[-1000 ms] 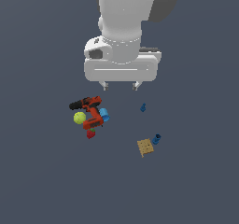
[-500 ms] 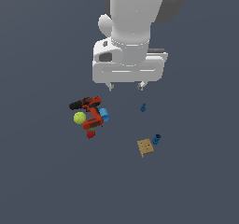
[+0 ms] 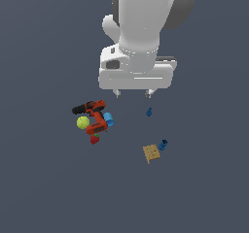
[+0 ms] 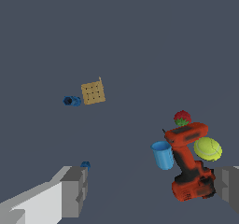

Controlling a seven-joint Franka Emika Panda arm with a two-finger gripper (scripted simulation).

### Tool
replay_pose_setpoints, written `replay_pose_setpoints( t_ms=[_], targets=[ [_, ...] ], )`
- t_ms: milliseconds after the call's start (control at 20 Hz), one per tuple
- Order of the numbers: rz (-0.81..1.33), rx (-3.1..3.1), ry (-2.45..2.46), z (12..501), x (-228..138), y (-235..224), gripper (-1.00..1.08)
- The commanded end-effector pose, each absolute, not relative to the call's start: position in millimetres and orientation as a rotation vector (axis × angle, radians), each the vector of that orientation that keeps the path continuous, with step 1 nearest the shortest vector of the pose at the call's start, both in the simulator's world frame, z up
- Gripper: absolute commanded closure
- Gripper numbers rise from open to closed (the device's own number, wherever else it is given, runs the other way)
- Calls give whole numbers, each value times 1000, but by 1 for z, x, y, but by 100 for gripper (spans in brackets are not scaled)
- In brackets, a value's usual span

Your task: Pick up a designated object from a clutter of objects.

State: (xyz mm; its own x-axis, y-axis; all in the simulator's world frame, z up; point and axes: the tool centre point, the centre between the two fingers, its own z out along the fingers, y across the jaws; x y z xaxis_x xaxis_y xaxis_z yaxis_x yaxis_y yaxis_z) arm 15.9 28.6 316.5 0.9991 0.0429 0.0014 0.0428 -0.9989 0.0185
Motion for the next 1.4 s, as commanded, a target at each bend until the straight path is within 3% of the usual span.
replay_pose_setpoints(
  t_ms=[0, 1350],
  targets=[
    [3, 3123, 32, 310, 19, 33, -92],
    [6, 3051, -716, 169, 65, 132, -92]
  ],
)
